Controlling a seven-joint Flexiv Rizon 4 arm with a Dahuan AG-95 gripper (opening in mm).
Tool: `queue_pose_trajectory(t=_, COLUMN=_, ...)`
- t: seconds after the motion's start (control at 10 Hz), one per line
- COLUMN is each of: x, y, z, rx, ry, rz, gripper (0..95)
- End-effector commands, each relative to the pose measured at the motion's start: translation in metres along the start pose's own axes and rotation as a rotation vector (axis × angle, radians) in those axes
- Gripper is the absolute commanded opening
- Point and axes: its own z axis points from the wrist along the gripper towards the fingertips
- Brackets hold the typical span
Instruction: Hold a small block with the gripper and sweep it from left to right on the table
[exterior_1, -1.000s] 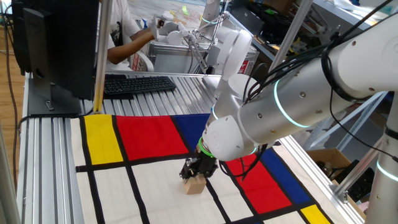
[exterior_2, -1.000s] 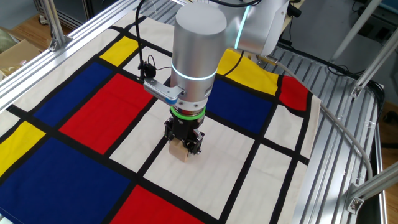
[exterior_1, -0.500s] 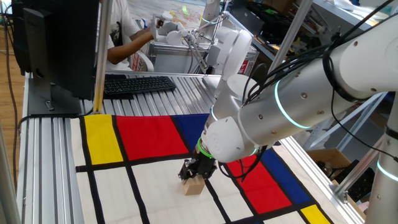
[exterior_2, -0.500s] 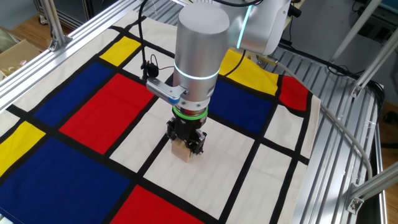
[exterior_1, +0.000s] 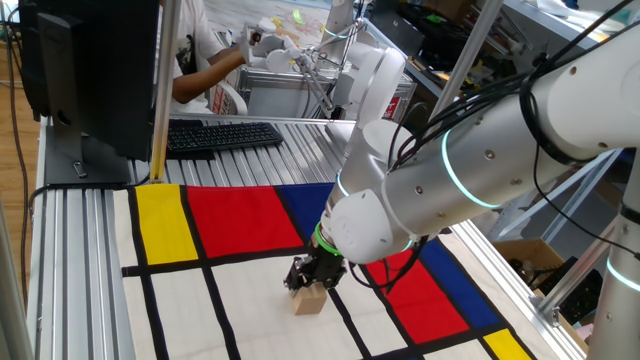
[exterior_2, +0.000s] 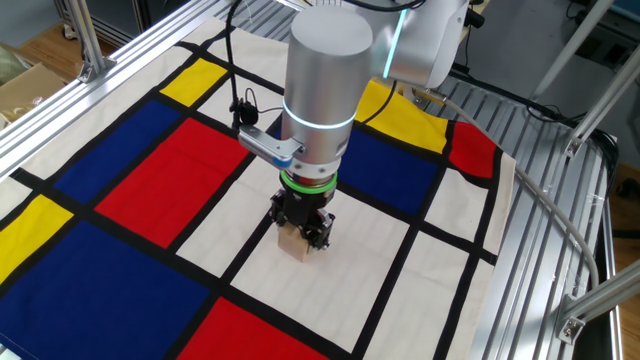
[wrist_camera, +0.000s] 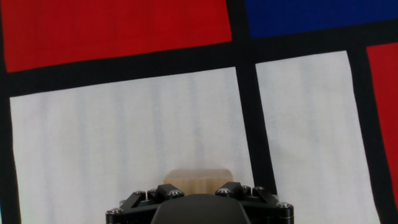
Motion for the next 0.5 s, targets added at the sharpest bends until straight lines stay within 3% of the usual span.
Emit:
queue_pose_trajectory(t=0.1, x=0.0005, y=0.0011, z=0.0015, rx=-0.014, ry=-0.002, rz=0.002, gripper=0.0)
queue_pose_trajectory(t=0.3, x=0.0014, y=0.0029, z=0.0001, rx=-0.003, ry=-0.003, rz=0.002, gripper=0.0)
queue_pose_trajectory(t=0.5, x=0.0024, y=0.0052, z=0.0009, rx=-0.014, ry=-0.002, rz=0.009, gripper=0.0)
